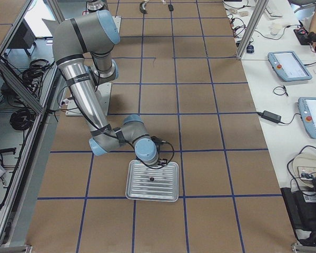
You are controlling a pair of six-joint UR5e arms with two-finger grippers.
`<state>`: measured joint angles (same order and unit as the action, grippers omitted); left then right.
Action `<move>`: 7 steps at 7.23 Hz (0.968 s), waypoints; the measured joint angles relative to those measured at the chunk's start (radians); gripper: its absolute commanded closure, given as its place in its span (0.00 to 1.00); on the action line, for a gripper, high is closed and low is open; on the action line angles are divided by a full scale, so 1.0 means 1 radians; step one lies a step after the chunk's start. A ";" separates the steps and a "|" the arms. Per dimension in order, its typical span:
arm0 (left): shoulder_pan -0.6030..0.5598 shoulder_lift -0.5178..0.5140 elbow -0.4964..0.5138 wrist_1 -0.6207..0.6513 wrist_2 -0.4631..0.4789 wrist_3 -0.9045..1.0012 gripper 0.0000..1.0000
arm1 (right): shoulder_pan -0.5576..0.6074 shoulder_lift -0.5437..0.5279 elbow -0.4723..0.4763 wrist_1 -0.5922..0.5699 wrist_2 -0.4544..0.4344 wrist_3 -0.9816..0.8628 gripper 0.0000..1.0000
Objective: Place bearing gear from tray to pile
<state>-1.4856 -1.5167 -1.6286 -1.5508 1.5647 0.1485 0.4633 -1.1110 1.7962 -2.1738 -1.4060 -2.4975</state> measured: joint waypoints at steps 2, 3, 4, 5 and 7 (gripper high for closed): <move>-0.001 0.001 -0.002 -0.006 0.004 0.002 0.00 | 0.000 0.000 0.007 -0.002 0.001 -0.025 0.14; -0.001 0.000 -0.004 -0.008 0.004 0.002 0.00 | 0.000 0.002 0.008 -0.002 0.001 -0.035 0.14; 0.000 -0.003 -0.005 -0.008 0.005 0.002 0.00 | 0.000 0.009 0.007 -0.002 0.001 -0.050 0.15; 0.000 -0.003 -0.006 -0.008 0.006 0.002 0.00 | 0.000 0.019 0.004 -0.002 0.002 -0.065 0.18; -0.001 -0.002 -0.007 -0.007 0.006 0.002 0.00 | 0.000 0.028 -0.001 -0.001 0.002 -0.075 0.25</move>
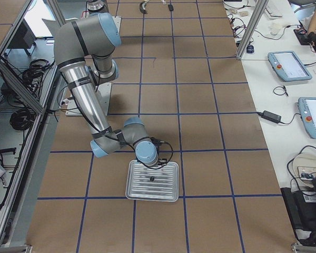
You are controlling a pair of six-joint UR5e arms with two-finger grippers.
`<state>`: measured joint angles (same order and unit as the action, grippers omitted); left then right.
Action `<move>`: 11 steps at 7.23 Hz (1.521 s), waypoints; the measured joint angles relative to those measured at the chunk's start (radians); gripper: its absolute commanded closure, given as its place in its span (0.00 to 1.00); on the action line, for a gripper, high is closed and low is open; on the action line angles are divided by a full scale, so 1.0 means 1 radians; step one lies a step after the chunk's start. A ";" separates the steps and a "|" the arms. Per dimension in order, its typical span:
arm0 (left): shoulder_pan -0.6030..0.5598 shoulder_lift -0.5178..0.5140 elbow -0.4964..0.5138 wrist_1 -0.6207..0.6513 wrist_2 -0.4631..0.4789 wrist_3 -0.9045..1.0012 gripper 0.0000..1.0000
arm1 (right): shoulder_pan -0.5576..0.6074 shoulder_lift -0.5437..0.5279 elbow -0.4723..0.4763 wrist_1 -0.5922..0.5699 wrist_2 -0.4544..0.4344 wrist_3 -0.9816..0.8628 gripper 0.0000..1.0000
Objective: Place bearing gear from tray to pile
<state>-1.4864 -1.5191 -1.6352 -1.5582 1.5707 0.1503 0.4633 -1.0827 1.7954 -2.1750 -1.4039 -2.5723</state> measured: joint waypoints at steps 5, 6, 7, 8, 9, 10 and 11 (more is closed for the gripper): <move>0.000 -0.002 -0.004 -0.002 -0.008 -0.010 0.00 | 0.000 -0.003 -0.002 0.003 -0.002 0.000 0.63; 0.000 -0.005 -0.005 -0.002 -0.013 -0.030 0.00 | -0.001 -0.005 -0.002 0.003 -0.003 -0.001 0.68; 0.000 -0.008 -0.006 -0.002 -0.014 -0.067 0.00 | -0.001 -0.006 -0.002 0.003 -0.003 -0.001 0.71; 0.000 -0.013 -0.006 -0.002 -0.013 -0.115 0.00 | -0.001 -0.007 -0.003 0.003 -0.004 -0.001 0.72; 0.000 -0.014 -0.006 -0.001 -0.009 -0.152 0.00 | -0.001 -0.010 -0.003 0.002 -0.005 0.002 0.73; 0.000 -0.014 -0.006 -0.001 -0.006 -0.168 0.00 | -0.001 -0.019 -0.003 0.003 -0.006 0.007 0.73; 0.000 -0.014 -0.006 -0.002 -0.004 -0.174 0.00 | -0.001 -0.035 -0.003 0.004 -0.007 0.019 0.73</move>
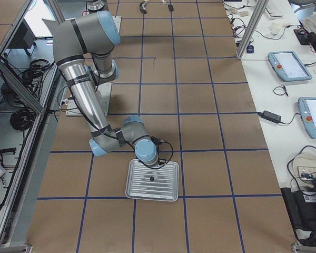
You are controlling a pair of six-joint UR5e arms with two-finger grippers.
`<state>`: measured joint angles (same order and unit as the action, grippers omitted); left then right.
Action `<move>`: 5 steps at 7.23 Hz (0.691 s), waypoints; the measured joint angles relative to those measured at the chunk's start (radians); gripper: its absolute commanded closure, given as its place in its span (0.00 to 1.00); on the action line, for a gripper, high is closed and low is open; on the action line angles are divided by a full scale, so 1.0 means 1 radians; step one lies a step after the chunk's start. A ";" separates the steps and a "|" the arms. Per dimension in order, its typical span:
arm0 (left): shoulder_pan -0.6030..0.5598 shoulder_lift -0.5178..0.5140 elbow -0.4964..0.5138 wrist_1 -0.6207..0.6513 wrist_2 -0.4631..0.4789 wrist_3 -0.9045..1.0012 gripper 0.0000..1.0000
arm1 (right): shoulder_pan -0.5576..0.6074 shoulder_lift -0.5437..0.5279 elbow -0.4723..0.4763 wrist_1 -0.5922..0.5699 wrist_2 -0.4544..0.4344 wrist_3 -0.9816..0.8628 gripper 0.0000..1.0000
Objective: Place bearing gear from tray to pile
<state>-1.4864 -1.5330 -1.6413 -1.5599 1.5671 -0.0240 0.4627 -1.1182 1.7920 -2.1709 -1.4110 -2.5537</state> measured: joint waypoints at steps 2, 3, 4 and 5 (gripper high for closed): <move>0.001 0.001 0.000 0.001 0.003 -0.001 0.00 | 0.011 -0.071 0.004 0.028 -0.008 0.068 0.73; 0.003 0.001 0.000 0.001 0.004 -0.001 0.00 | 0.027 -0.119 0.006 0.070 -0.010 0.115 0.73; 0.005 0.001 0.000 0.003 0.005 0.000 0.00 | 0.057 -0.181 0.006 0.138 -0.009 0.176 0.72; 0.005 0.003 0.000 0.004 0.005 0.000 0.00 | 0.103 -0.263 0.007 0.218 -0.005 0.252 0.72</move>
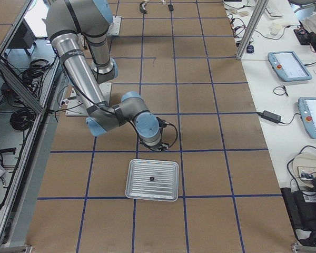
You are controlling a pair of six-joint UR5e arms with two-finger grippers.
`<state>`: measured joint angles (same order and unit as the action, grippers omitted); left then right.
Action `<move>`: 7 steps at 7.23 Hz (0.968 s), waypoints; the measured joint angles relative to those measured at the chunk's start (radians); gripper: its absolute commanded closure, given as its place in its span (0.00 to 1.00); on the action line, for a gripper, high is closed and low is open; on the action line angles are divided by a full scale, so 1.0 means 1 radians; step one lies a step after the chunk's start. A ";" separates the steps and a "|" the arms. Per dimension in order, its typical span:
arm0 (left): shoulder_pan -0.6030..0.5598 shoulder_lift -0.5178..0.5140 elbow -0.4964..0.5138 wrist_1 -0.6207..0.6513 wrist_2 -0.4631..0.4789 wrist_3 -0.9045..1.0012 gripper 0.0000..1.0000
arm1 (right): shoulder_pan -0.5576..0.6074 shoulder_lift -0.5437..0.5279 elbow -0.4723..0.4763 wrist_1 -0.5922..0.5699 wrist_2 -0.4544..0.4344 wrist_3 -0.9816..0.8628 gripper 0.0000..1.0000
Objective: Place bearing gear from tray to pile
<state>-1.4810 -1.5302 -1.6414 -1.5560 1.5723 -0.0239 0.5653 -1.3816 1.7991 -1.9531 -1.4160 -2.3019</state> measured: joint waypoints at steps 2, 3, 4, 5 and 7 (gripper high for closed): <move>0.001 0.002 -0.001 -0.002 0.000 -0.001 0.00 | 0.149 -0.160 0.001 0.137 -0.006 0.223 0.72; 0.001 0.001 -0.001 -0.001 0.000 0.000 0.00 | 0.233 -0.206 -0.002 0.178 -0.007 0.357 0.72; 0.001 0.000 -0.001 0.000 0.000 0.000 0.00 | 0.340 -0.238 -0.007 0.201 -0.006 0.509 0.71; 0.001 0.001 -0.001 0.000 0.000 0.000 0.00 | 0.470 -0.256 -0.018 0.216 -0.011 0.681 0.71; 0.001 0.002 -0.002 -0.001 0.000 0.000 0.00 | 0.747 -0.246 -0.046 0.206 -0.019 1.105 0.69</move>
<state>-1.4802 -1.5286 -1.6429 -1.5568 1.5723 -0.0238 1.3124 -1.6276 1.7533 -1.7467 -1.4350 -1.1966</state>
